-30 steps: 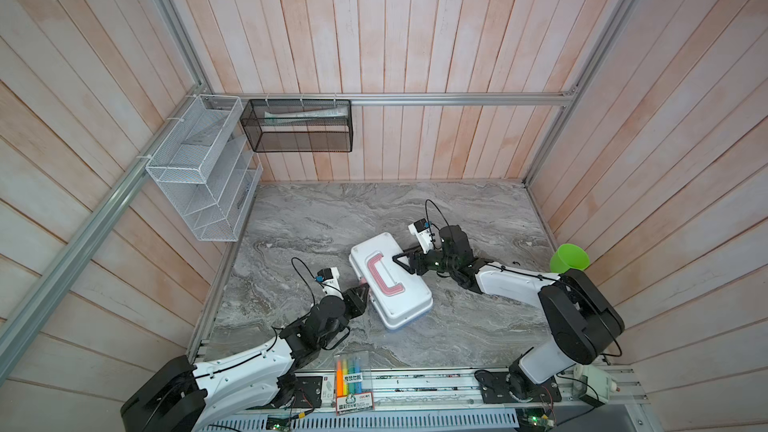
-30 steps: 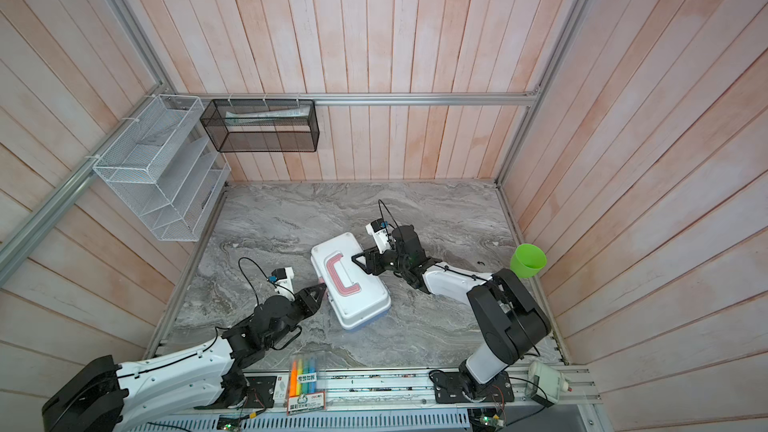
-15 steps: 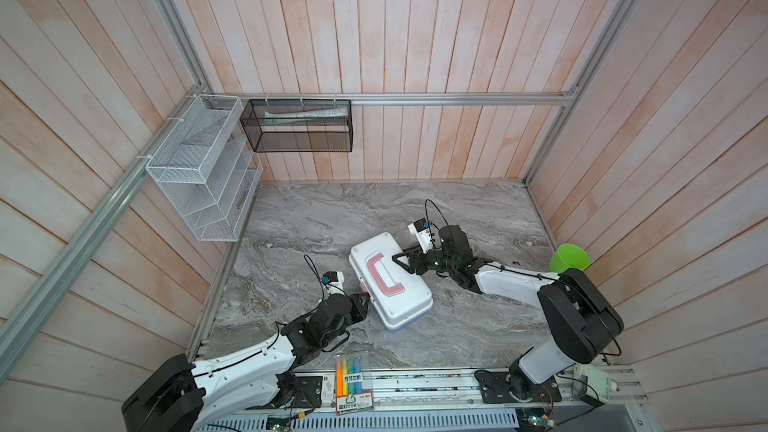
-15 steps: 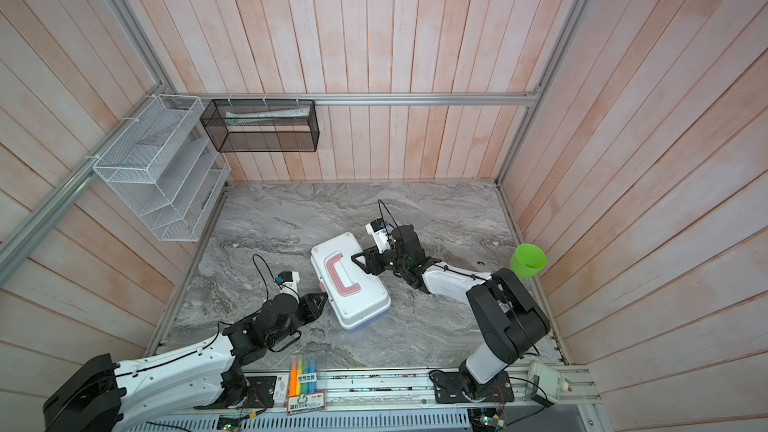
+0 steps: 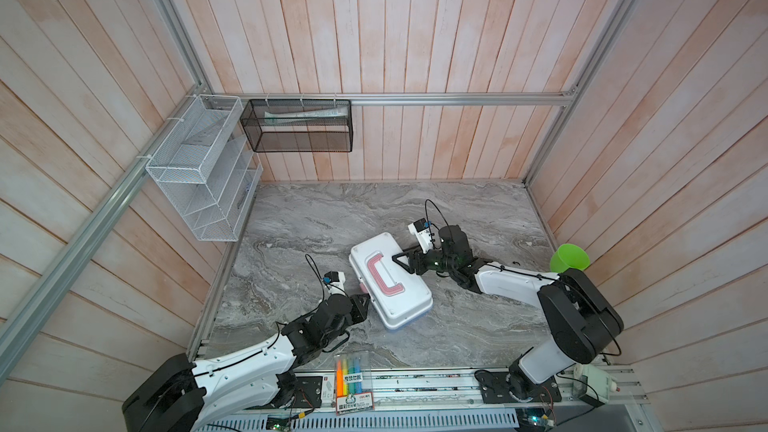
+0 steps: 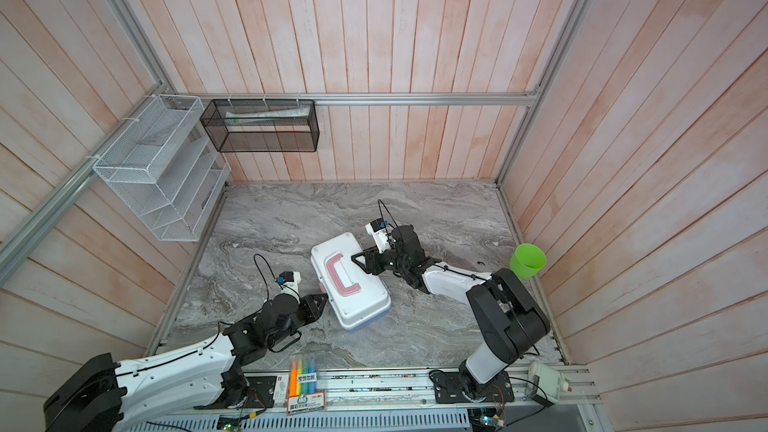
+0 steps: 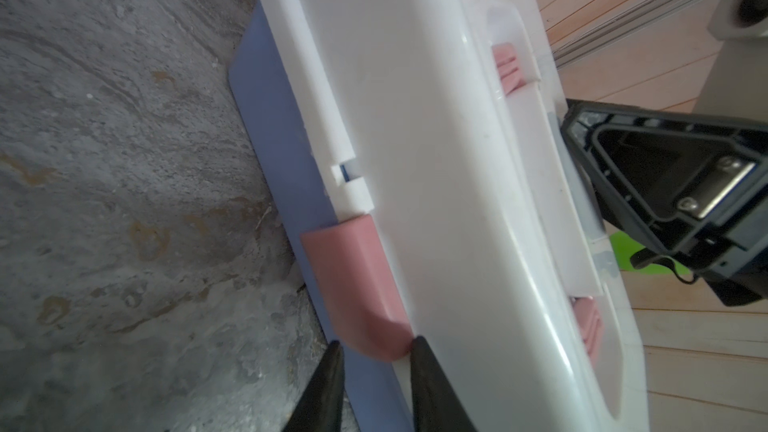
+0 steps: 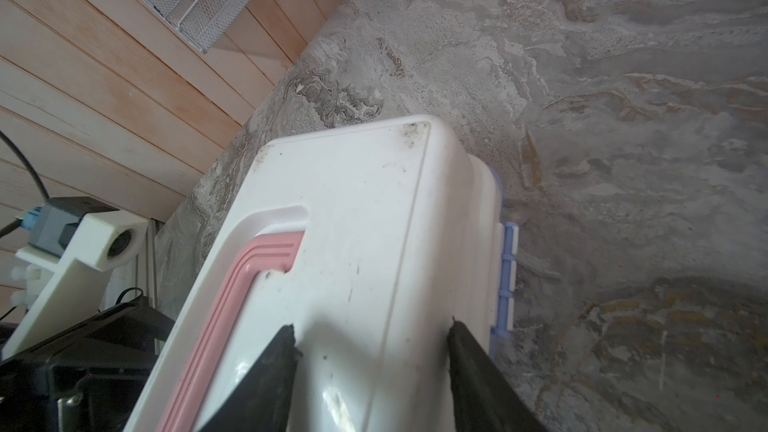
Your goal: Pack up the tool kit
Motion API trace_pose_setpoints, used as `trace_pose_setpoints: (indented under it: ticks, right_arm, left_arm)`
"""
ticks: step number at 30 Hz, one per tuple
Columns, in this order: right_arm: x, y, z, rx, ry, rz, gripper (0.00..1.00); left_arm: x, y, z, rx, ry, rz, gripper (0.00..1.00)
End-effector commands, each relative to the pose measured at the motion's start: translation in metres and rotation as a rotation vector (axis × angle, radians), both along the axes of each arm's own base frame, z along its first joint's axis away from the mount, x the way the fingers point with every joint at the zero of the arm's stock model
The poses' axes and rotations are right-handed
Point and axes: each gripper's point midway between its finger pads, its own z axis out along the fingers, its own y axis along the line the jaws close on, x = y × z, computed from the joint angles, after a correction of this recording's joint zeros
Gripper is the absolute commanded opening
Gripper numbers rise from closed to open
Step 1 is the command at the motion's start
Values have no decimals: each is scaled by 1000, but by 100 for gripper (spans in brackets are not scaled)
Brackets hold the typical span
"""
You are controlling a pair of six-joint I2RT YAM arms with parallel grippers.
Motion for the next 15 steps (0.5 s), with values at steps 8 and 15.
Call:
trace_pose_setpoints:
  ticks: [8, 15]
  right_arm:
    - [-51, -3, -63, -144, 218, 93, 55]
    - [-50, -4, -63, -150, 215, 94, 55]
  left_arm:
    - [5, 24, 10, 28, -38, 70, 29]
    - [0, 40, -10, 54, 20, 97, 15]
